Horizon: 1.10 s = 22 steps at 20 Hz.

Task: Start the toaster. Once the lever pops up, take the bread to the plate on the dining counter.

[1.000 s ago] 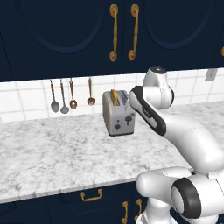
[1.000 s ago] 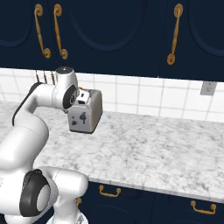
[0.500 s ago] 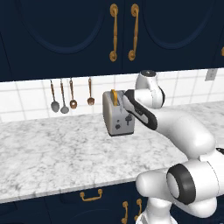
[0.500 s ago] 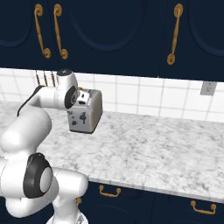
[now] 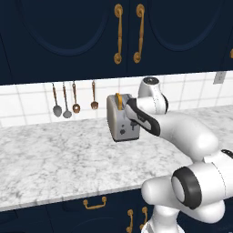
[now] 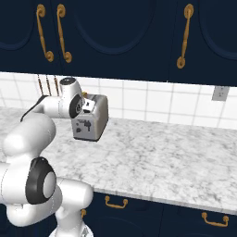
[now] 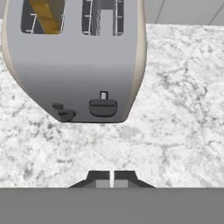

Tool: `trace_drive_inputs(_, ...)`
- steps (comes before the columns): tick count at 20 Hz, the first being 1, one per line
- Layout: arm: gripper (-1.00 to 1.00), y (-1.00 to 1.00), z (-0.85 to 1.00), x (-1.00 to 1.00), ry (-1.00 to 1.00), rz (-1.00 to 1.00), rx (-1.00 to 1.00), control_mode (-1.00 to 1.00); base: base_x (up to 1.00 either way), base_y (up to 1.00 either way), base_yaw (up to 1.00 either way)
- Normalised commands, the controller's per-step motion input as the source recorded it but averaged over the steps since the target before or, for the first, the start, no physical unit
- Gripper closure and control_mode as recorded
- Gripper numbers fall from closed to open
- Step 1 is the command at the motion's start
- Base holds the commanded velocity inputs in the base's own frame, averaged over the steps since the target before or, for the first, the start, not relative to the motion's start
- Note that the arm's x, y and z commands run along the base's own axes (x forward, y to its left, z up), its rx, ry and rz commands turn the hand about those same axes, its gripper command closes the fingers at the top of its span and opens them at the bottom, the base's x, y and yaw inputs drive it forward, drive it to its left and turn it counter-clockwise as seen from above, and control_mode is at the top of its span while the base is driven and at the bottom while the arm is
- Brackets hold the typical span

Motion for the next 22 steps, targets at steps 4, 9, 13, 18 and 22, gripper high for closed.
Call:
trace_drive_inputs(4, 1.0, 0.04, -0.1, 0.19, 0.0, -0.03, 0.0, -1.0, 0.0, 0.0, 0.0)
trace_drive_inputs(9, 1.0, 0.04, -0.14, 0.07, 0.0, -0.03, 0.0, -1.0, 0.0, 0.0, 0.0)
trace_drive_inputs(13, 1.0, 0.08, -0.11, 0.12, 0.0, -0.03, 0.0, -1.0, 0.0, 0.0, 0.0)
trace_drive_inputs(18, 1.0, 0.1, -0.13, 0.18, 0.0, -0.03, 0.0, -1.0, 0.0, 0.0, 0.0)
trace_drive_inputs(22, 1.0, 0.0, -0.15, 0.21, 0.0, -0.01, 0.0, -1.0, 0.0, 0.0, 0.0)
